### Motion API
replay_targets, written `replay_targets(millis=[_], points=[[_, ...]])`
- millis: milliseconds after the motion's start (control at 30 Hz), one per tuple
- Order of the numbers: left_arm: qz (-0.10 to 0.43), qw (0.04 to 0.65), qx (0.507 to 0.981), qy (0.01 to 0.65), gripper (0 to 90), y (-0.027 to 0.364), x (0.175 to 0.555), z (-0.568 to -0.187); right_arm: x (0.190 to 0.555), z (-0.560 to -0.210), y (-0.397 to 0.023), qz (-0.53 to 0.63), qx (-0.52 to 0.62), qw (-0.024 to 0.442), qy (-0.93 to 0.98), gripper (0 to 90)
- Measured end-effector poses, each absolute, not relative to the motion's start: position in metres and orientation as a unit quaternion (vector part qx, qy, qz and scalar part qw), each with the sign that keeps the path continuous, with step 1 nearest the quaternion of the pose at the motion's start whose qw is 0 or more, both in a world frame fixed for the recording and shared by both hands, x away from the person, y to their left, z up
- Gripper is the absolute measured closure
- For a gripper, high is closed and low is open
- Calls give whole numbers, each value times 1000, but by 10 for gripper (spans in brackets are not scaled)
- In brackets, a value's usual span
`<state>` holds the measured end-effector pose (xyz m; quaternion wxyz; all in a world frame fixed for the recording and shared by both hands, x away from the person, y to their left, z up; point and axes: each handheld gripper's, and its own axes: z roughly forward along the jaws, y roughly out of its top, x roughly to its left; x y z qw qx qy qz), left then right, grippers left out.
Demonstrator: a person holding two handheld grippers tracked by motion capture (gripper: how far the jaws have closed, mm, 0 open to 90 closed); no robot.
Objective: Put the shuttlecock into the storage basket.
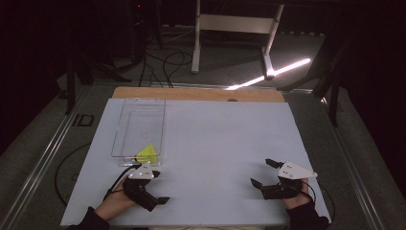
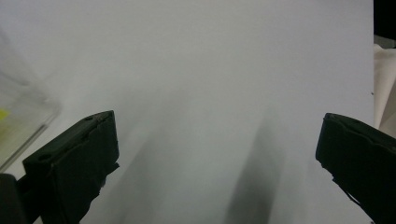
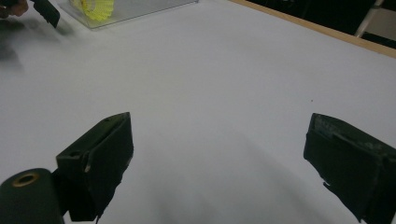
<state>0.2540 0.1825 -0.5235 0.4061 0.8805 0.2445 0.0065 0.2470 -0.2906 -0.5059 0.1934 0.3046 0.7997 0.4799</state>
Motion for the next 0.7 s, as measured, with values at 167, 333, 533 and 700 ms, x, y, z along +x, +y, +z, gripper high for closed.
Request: replay_targets(millis=[167,333,533,700], points=[[15,413,874,255,1,193,255,-524,247,-506,-291,480,304,194,799,84],[21,424,864,270,1,199,255,-525,247,-506,-291,481,305,192,799,84],[31,433,858,274,1,201,256,-526,248,-507,-293,483,310,185,798,84],[36,434,857,275,2,201,256,-527,248,-507,-293,483,311,184,798,84]])
